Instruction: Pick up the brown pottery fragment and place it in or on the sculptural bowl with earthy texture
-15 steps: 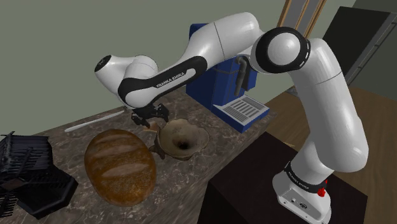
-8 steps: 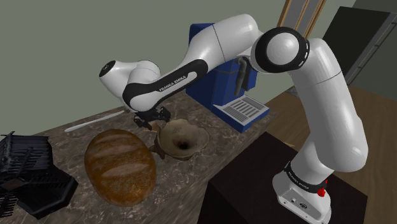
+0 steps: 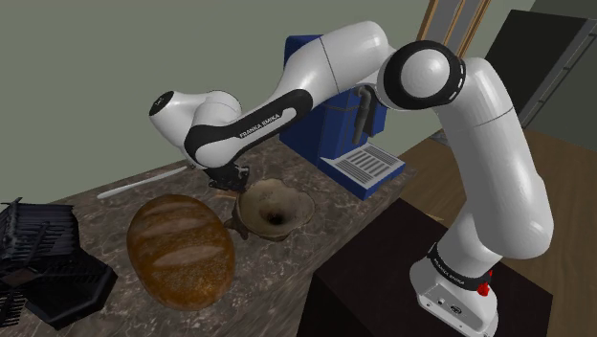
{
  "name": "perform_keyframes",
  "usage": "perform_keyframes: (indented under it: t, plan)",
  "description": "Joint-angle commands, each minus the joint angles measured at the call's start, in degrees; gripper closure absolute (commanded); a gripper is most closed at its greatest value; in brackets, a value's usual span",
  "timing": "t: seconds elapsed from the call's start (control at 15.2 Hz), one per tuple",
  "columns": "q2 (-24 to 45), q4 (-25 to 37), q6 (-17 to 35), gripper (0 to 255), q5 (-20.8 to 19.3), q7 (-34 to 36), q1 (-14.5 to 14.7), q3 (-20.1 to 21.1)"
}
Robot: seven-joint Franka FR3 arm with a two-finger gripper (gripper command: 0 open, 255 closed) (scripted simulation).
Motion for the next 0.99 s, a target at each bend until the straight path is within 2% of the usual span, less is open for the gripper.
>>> perform_keyframes:
  t: [0.0, 0.26, 0.33, 0.53, 0.73, 0.79, 0.92]
  plan:
    - [0.00, 0.00, 0.00, 255, 0.00, 0.00, 0.00, 0.00]
    - [0.00, 0.00, 0.00, 255, 0.00, 0.00, 0.00, 0.00]
    - [0.00, 0.00, 0.00, 0, 0.00, 0.00, 0.00, 0.00]
    - [-0.32, -2.02, 11.06, 0, 2.56, -8.76, -7.67, 2.99]
    - [2.39, -0.94, 19.75, 0, 6.13, -18.84, -14.56, 6.47]
    - [3.51, -0.17, 21.37, 0, 7.07, -21.44, -16.06, 7.44]
    - [4.28, -0.50, 22.36, 0, 6.54, -21.15, -15.96, 7.14]
